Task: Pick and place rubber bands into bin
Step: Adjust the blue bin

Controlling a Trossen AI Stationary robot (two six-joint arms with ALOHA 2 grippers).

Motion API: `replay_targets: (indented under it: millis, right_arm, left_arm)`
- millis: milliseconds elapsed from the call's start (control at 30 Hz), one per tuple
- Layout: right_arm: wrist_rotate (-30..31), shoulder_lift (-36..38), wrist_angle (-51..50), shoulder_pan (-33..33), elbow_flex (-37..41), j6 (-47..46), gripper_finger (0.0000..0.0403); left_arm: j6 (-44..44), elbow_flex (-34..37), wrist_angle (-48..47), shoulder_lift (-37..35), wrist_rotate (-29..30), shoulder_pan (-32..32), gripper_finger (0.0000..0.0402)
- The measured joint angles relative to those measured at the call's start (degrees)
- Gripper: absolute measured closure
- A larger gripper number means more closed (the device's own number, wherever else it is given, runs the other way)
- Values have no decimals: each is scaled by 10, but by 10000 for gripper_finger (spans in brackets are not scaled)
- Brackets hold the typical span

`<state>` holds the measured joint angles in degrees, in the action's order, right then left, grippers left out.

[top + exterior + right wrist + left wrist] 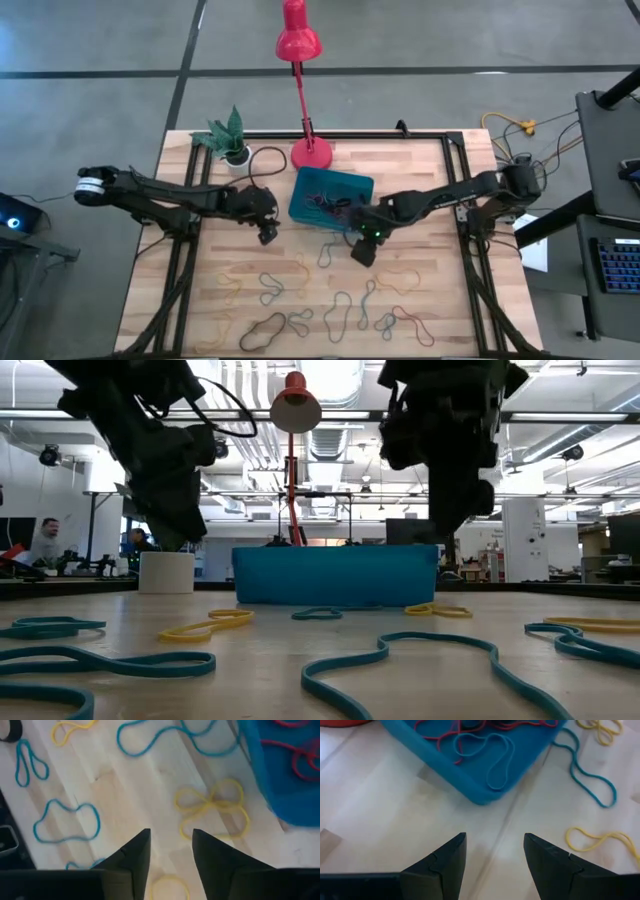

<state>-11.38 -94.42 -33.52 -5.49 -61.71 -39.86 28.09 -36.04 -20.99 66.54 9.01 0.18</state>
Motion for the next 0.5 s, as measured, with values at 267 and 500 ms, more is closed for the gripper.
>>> replay_targets:
  millis: [267, 500]
  right_arm:
    - [144, -36, 11, -3, 0, -36, 318]
    - [189, -12, -40, -4, 0, -54, 339]
  left_arm:
    - [-4, 0, 0, 0, -2, 10, 219]
    - [-2, 0, 0, 0, -27, 9, 219]
